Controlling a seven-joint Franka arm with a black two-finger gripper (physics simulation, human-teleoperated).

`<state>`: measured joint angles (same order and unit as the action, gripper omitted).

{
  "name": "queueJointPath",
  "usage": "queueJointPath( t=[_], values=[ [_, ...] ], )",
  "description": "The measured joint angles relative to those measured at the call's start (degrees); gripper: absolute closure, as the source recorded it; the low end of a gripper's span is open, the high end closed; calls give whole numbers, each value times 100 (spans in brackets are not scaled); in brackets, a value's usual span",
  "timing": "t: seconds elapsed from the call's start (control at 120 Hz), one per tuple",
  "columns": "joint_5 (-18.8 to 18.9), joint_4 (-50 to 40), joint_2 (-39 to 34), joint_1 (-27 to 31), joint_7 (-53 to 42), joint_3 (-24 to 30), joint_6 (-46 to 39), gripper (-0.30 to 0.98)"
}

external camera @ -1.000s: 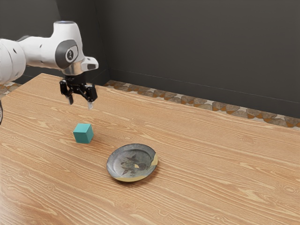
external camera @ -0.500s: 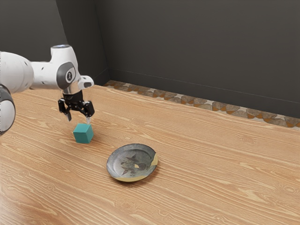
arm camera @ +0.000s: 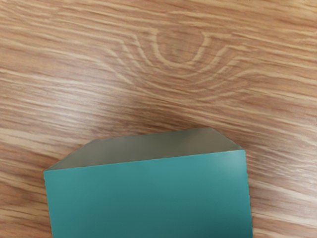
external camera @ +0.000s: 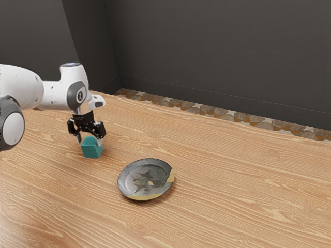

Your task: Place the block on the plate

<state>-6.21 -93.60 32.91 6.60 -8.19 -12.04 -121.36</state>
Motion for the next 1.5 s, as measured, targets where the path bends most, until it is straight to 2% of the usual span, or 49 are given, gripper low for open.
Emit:
queueJointPath(
  t=[0.408, 0.717, 1.225, 1.5],
  values=[
    [-2, 57, 243, 118, -80, 109, -173, 0],
    [-4, 103, 268, 112, -101, 113, -238, 22],
    [54, 83, -16, 35, -70, 148, -231, 29],
    [190, -258, -640, -687, 57, 169, -27, 32]
  ],
)
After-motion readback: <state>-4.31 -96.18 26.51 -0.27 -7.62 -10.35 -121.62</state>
